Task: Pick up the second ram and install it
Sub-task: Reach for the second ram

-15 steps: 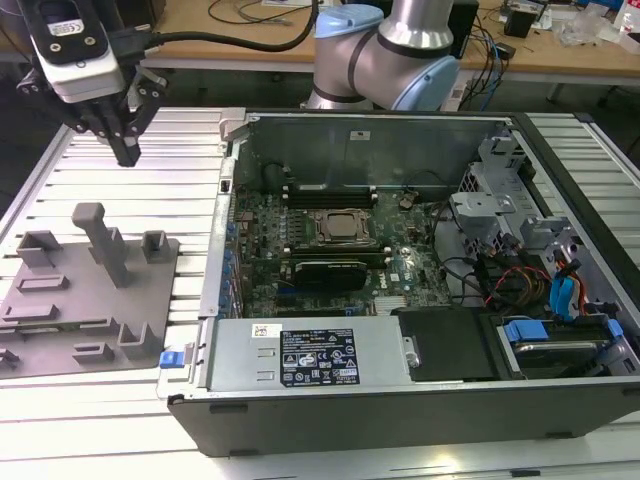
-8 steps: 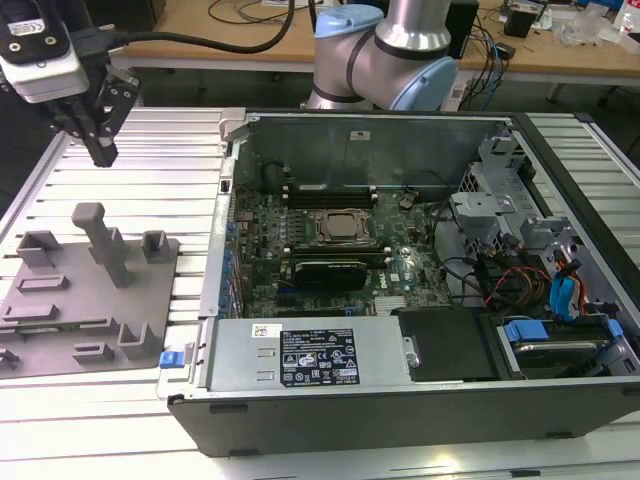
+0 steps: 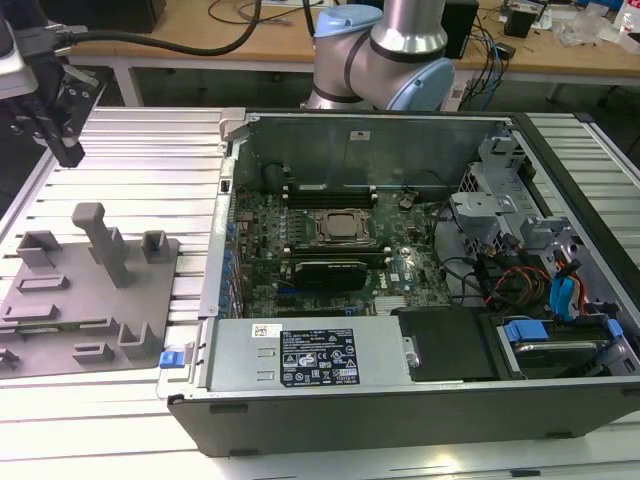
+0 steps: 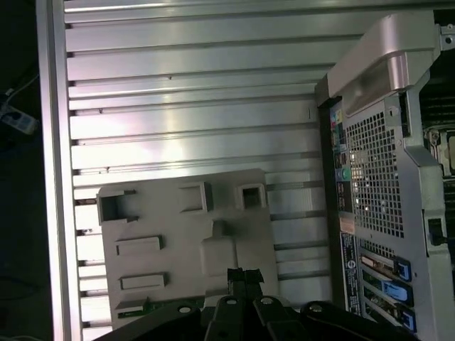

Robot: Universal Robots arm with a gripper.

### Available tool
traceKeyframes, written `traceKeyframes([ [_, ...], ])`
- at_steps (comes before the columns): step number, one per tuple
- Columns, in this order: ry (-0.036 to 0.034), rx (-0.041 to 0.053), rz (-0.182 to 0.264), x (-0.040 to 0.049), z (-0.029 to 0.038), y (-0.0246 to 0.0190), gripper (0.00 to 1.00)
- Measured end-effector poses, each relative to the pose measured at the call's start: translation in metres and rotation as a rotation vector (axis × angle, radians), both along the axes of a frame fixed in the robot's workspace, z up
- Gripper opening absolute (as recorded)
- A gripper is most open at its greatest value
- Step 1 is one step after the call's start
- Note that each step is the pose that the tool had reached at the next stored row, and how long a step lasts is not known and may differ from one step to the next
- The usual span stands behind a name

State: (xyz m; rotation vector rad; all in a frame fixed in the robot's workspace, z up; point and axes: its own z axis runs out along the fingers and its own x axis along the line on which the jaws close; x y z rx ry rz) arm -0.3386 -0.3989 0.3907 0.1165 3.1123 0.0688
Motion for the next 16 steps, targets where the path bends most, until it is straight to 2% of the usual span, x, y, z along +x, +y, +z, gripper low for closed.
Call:
traceKeyframes([
  [4,0.0000,0.0001,0.000,-0.0151,-0.0004,-0.0008,0.11],
  [6,0.0000,0.0000,0.000,-0.0228,-0.0006,-0.0045,0.11],
  [10,0.0000,0.0000,0.000,-0.0360,-0.0008,-0.0167,0.11],
  [11,-0.0001,0.0001,0.000,-0.0393,-0.0010,-0.0232,0.11],
  [12,-0.0001,0.0001,0.000,-0.0412,-0.0011,-0.0269,0.11],
  [13,0.0000,0.0000,0.000,-0.0442,-0.0012,-0.0326,0.11],
  [14,0.0000,0.0000,0.000,-0.0481,-0.0016,-0.0396,0.11],
  [16,0.0000,0.0000,0.000,-0.0512,-0.0020,-0.0445,0.11],
])
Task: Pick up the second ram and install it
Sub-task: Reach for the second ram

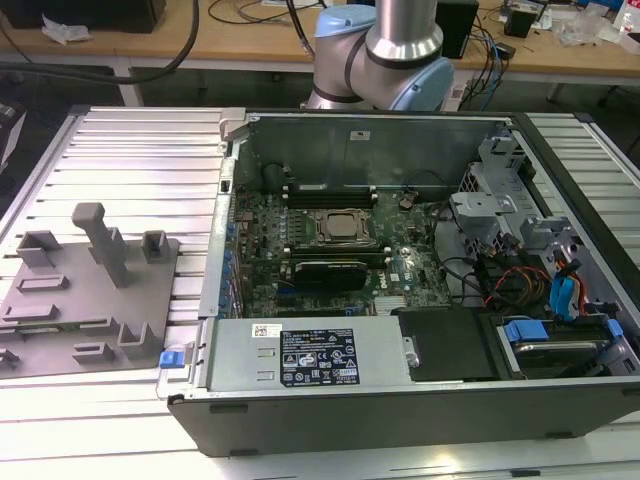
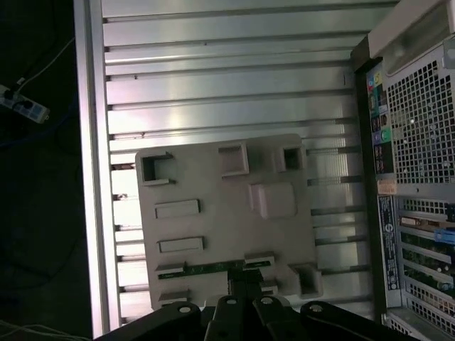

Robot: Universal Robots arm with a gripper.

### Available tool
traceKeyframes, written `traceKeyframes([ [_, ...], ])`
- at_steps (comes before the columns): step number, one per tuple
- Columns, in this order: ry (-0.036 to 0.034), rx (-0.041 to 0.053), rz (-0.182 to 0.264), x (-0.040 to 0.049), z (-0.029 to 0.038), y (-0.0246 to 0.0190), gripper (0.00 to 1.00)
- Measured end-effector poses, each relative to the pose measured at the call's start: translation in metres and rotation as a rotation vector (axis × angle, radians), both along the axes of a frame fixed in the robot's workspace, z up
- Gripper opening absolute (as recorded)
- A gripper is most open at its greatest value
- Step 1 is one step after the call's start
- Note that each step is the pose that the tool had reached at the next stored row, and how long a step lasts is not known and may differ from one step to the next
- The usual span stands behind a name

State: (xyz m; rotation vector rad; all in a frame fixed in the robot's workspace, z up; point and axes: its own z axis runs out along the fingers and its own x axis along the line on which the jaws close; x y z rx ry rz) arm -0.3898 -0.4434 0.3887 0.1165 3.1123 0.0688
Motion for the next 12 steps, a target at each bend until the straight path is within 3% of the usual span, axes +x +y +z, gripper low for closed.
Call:
traceKeyframes([
  [12,0.0000,0.0000,0.000,-0.0015,-0.0002,-0.0018,0.11],
])
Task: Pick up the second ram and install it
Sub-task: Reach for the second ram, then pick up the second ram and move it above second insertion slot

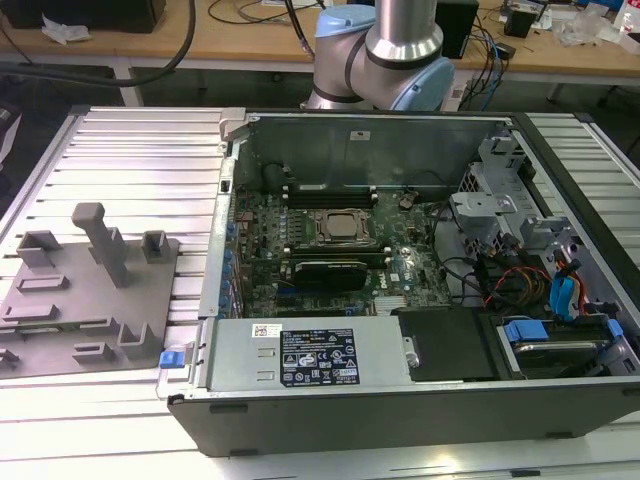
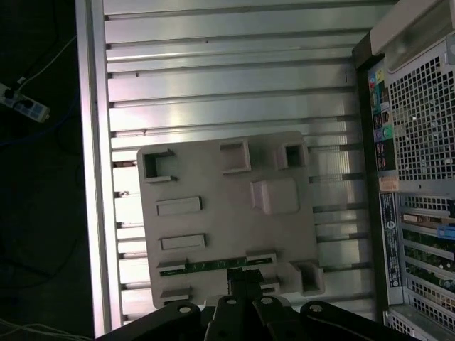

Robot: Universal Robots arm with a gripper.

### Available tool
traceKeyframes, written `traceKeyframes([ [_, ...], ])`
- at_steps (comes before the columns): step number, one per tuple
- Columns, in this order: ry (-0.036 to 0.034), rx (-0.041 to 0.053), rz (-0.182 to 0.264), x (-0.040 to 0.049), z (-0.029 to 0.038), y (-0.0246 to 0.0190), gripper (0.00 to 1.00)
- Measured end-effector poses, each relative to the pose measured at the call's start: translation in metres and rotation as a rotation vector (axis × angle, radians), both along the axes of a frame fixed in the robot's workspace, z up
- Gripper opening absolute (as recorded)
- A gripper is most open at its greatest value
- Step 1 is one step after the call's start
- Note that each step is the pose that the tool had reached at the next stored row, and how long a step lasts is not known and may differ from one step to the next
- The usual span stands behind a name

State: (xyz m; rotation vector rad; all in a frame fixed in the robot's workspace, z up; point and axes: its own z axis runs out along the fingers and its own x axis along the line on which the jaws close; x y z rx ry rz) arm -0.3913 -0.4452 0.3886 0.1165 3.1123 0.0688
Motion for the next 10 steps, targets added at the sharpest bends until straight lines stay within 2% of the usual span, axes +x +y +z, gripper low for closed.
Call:
traceKeyframes([
  [5,-0.0001,0.0000,0.001,-0.0002,0.0000,-0.0001,0.11],
  [6,0.0000,-0.0001,0.021,-0.0003,0.0000,-0.0001,0.11],
  [7,-0.0001,0.0000,0.065,-0.0003,0.0000,-0.0001,0.11],
  [9,0.0000,0.0000,0.110,-0.0003,0.0000,-0.0001,0.11],
  [10,-0.0001,0.0000,0.154,-0.0002,0.0000,-0.0001,0.11],
])
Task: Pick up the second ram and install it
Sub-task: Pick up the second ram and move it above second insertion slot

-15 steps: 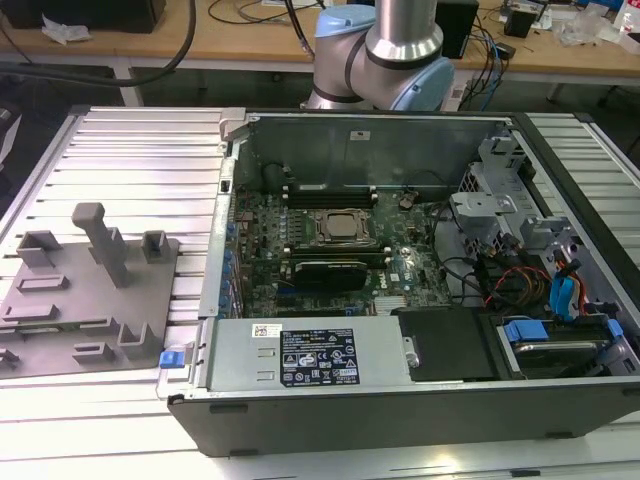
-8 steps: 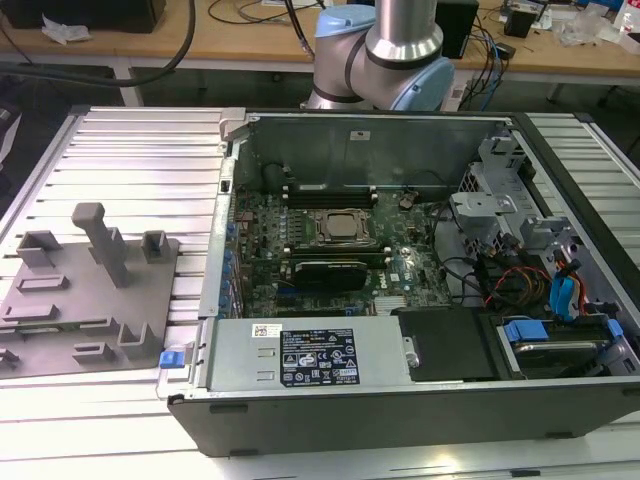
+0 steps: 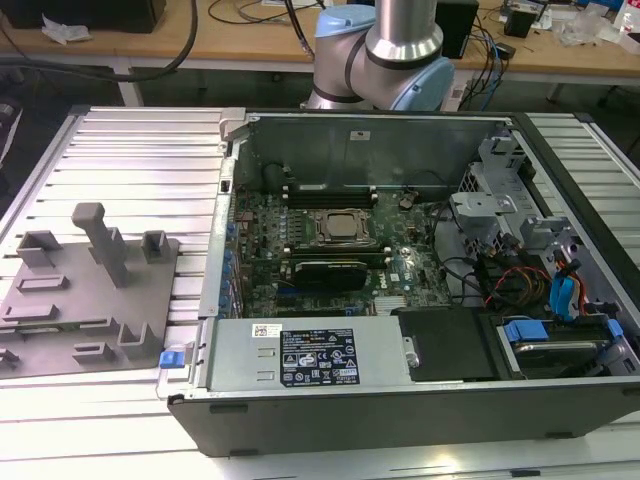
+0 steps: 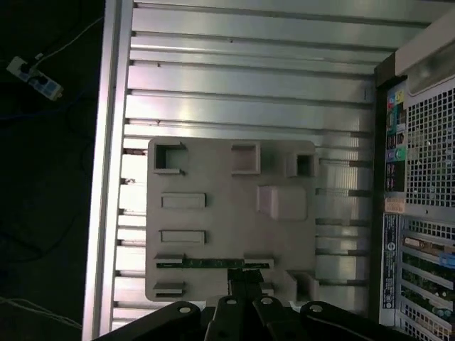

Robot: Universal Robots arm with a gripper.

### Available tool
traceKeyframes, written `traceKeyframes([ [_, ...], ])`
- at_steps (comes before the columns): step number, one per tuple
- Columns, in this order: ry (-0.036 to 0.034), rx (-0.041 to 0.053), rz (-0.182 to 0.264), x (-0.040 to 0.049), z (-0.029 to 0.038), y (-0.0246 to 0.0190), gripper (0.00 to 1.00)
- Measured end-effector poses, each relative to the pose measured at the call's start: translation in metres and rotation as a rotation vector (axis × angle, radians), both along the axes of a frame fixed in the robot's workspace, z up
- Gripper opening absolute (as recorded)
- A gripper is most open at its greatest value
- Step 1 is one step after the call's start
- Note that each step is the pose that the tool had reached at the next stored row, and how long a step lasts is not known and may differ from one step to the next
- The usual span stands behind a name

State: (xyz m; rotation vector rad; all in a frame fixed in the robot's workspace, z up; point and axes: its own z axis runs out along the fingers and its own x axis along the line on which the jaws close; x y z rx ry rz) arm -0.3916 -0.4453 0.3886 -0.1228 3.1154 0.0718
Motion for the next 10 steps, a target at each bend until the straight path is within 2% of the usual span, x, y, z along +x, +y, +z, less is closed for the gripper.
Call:
traceKeyframes([
  [1,0.0000,0.0000,0.051,0.0000,0.0000,0.0000,0.11],
  [4,0.0000,0.0000,0.089,0.0000,0.0000,0.0000,0.11],
  [7,0.0000,0.0000,0.170,0.0000,0.0000,0.0000,0.11],
  [10,0.0000,0.0000,0.227,0.0000,0.0000,0.0000,0.11],
])
